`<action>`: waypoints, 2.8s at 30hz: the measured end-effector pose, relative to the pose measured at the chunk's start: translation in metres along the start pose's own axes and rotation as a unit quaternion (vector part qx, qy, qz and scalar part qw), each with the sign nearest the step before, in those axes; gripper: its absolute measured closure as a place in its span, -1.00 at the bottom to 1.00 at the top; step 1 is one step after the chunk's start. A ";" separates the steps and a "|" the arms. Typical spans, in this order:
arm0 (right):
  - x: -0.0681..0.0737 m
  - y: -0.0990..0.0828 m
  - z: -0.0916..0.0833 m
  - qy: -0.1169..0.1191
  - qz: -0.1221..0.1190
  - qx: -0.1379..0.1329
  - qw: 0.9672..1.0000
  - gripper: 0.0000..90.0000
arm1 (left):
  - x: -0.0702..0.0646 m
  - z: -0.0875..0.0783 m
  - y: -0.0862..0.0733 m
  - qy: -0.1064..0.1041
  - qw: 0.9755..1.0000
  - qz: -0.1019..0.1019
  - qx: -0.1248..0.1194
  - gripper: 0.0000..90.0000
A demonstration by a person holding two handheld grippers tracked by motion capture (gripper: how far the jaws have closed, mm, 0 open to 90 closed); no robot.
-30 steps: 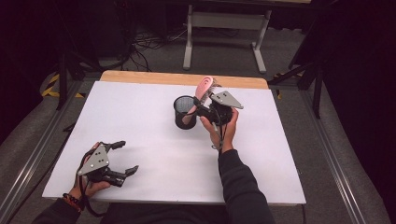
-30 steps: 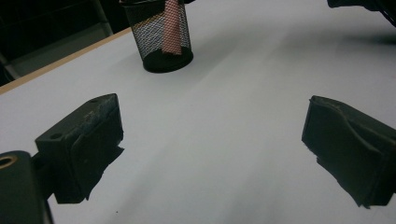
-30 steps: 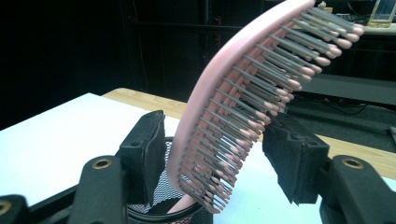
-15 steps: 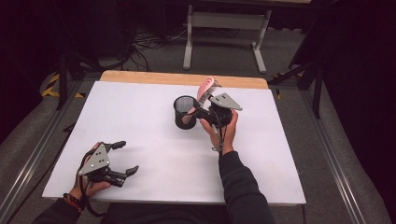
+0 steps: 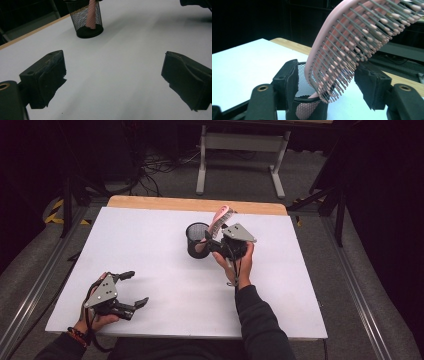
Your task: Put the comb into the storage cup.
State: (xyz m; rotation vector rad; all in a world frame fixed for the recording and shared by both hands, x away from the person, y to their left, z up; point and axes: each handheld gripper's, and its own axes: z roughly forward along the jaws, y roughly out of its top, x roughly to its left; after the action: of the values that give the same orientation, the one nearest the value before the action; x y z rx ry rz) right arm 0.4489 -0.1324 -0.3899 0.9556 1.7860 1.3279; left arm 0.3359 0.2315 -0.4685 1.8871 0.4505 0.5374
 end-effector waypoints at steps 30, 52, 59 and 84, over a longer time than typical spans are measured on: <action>0.001 0.000 -0.012 -0.026 -0.034 -0.010 0.999 -0.63 | 0.000 0.001 0.000 -0.002 1.000 0.000 0.000 -0.86; -0.005 0.005 -0.029 -0.027 -0.055 -0.021 0.998 -0.84 | 0.000 0.001 -0.001 -0.005 1.000 0.000 0.001 -0.86; -0.003 0.003 -0.035 -0.021 -0.067 -0.024 0.997 -0.84 | 0.000 0.001 -0.001 -0.005 1.000 0.000 0.001 -0.86; 0.016 0.000 -0.056 -0.002 -0.125 -0.032 0.992 -0.82 | 0.001 -0.001 0.000 -0.004 1.000 0.002 -0.002 -0.86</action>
State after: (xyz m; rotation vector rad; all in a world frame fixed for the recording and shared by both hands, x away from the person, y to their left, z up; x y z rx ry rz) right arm 0.3927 -0.1434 -0.3788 0.6745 1.7829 1.2153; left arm 0.3360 0.2324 -0.4685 1.8865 0.4415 0.5332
